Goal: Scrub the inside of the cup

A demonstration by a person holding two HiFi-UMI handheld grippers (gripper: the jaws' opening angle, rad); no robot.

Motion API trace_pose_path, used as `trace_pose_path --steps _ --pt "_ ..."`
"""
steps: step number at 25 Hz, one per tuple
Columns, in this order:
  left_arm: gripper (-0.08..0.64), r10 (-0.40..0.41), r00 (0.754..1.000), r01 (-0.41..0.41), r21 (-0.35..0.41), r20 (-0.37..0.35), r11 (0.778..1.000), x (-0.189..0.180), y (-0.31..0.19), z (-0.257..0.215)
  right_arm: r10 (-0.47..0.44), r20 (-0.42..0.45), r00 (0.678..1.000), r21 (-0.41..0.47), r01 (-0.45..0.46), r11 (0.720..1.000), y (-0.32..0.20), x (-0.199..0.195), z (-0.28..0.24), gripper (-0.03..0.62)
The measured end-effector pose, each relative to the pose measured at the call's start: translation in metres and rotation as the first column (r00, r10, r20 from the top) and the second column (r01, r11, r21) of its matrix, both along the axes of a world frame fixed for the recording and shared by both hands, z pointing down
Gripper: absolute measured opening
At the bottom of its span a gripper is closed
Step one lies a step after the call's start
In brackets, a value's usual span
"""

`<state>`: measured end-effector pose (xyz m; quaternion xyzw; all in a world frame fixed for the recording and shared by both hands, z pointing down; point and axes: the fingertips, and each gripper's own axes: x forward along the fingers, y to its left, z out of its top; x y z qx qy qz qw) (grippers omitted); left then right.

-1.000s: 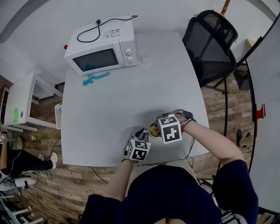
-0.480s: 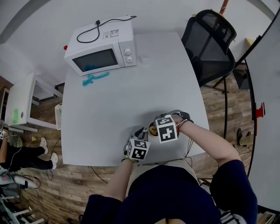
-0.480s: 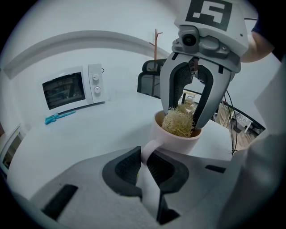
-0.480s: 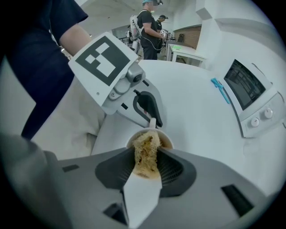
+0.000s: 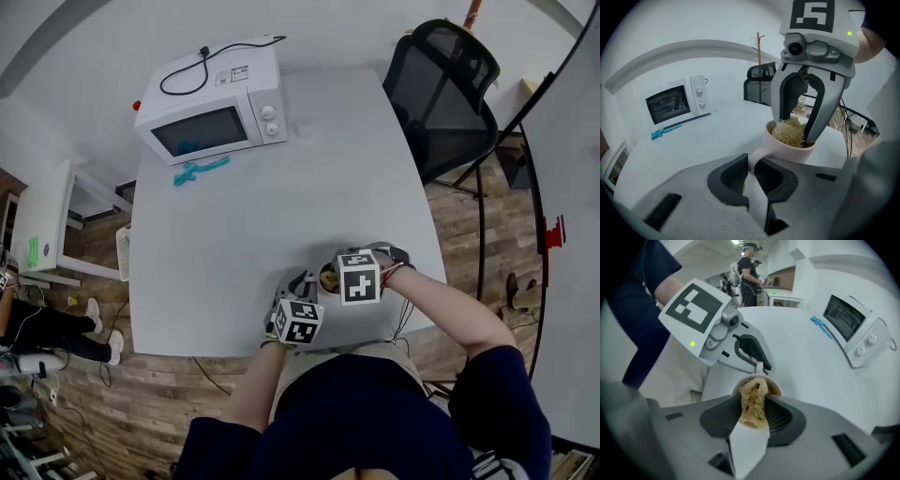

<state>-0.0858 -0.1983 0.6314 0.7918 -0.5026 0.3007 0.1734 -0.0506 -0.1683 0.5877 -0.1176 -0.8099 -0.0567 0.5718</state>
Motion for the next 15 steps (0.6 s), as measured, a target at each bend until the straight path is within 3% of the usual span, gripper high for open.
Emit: trace_pose_path --steps 5,10,13,15 --pt "0.046 -0.031 0.999 0.031 0.022 0.006 0.999 0.0 -0.002 -0.006 0.244 0.023 0.969 -0.13 -0.239 0.962 0.003 0.004 0.001 0.158" --pt "0.043 -0.06 0.998 0.058 0.059 0.028 0.997 0.001 -0.001 -0.01 0.432 -0.002 0.902 -0.145 -0.427 0.892 0.0 0.016 0.009 0.158" --pt "0.043 -0.076 0.997 0.074 0.071 0.026 0.995 0.002 -0.001 -0.011 0.54 0.003 0.842 -0.18 -0.531 0.828 -0.002 0.017 0.01 0.158" --pt "0.043 -0.084 0.996 0.082 0.075 0.023 0.994 0.001 -0.001 -0.012 0.624 -0.002 0.782 -0.228 -0.608 0.761 -0.003 0.018 0.01 0.158"
